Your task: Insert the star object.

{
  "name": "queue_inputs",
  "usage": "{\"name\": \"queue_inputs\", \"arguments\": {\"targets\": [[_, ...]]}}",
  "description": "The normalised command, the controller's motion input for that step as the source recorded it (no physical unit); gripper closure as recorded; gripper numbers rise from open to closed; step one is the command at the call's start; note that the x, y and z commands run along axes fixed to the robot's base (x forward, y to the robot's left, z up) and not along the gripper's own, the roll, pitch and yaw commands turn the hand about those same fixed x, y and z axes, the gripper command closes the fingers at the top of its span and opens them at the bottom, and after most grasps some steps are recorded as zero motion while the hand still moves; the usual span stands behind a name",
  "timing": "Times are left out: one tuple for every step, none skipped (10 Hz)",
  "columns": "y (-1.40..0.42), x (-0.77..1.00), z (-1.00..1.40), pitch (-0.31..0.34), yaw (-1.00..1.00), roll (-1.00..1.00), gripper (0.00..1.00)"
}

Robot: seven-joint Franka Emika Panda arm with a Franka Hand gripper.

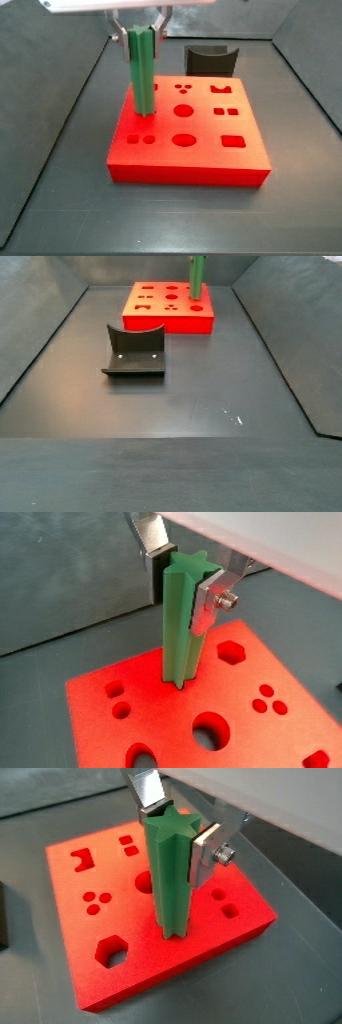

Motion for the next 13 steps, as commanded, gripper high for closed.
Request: {"name": "queue_inputs", "arguments": {"targets": [[-0.05,0.00,-0.30,0.204,-0.21,0.13,1.00],[-0.09,0.01,-0.24,0.140,-0.15,0.08,1.00],[0.00,0.00,-0.30,0.027,-0.05,0.00,1.00],[0.00,0.00,-0.60,-0.034,-0.02,-0.15,1.00],[0.00,-0.08,-1.00,-0.041,-0.01,-0.01,1.00],[0.00,-0.17,-1.00,-0.007,-0.01,0.00,1.00],[0.00,-0.19,-1.00,-0.003,-0.01,0.00,1.00],[0.00,-0.17,-1.00,-0.004,0.00,0.00,1.00],[0.00,-0.16,-1.00,-0.004,0.00,0.00,1.00],[0.00,-0.12,-1.00,-0.011,-0.06,0.00,1.00],[0.00,-0.12,-1.00,-0.006,-0.04,0.00,1.00],[-0.01,-0.01,-1.00,-0.011,0.00,0.00,1.00],[0.02,0.00,-0.13,-0.010,0.00,-0.06,1.00]]}}
